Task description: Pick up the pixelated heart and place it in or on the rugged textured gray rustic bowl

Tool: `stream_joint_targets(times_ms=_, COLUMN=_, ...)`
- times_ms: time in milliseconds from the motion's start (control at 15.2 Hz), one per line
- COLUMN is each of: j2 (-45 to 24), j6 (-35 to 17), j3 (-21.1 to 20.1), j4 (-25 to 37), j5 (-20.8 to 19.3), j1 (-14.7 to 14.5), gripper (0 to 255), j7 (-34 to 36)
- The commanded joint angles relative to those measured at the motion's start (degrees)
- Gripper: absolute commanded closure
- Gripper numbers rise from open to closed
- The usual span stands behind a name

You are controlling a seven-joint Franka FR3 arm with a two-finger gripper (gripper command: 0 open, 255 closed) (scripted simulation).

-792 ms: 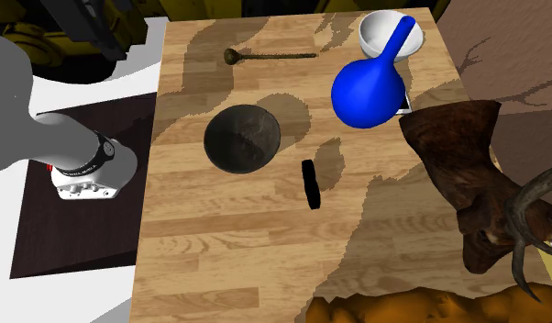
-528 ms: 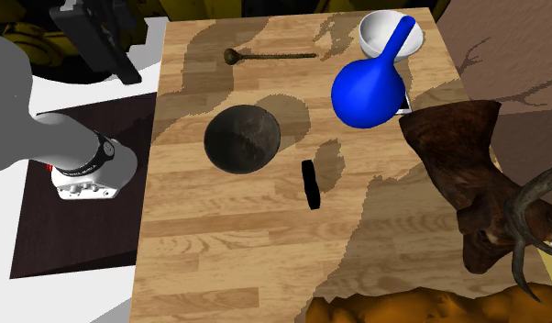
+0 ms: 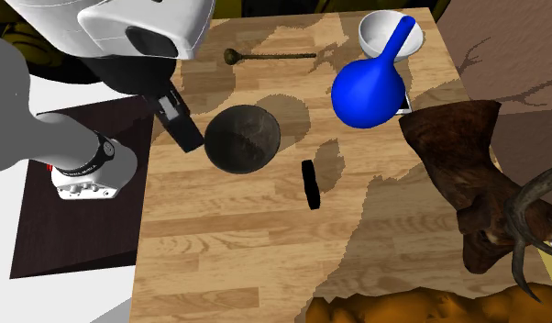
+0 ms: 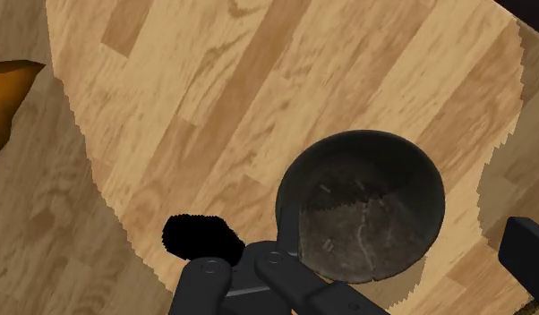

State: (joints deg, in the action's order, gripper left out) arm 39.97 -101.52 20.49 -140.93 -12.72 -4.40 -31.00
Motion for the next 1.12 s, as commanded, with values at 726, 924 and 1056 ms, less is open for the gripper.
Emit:
stream_joint_targets(times_ms=726, j2=-28.6, j6=-18.9, j3=24.8, j4=9.9, j5=9.2, j1=-15.7, gripper=0, j7=-49.6)
stream_joint_targets(times_ms=924, j2=-38.9, j6=-20.7, j3=28.6, j4=14.4, j5=18.7, j1=-18.8, gripper=0, j7=-64.3)
stream_joint_targets(times_ms=1056, j2=-46.0, j6=-20.6, j3=28.7, j4=18.0, j5=25.6, j1=-18.5, gripper=0, j7=-74.1)
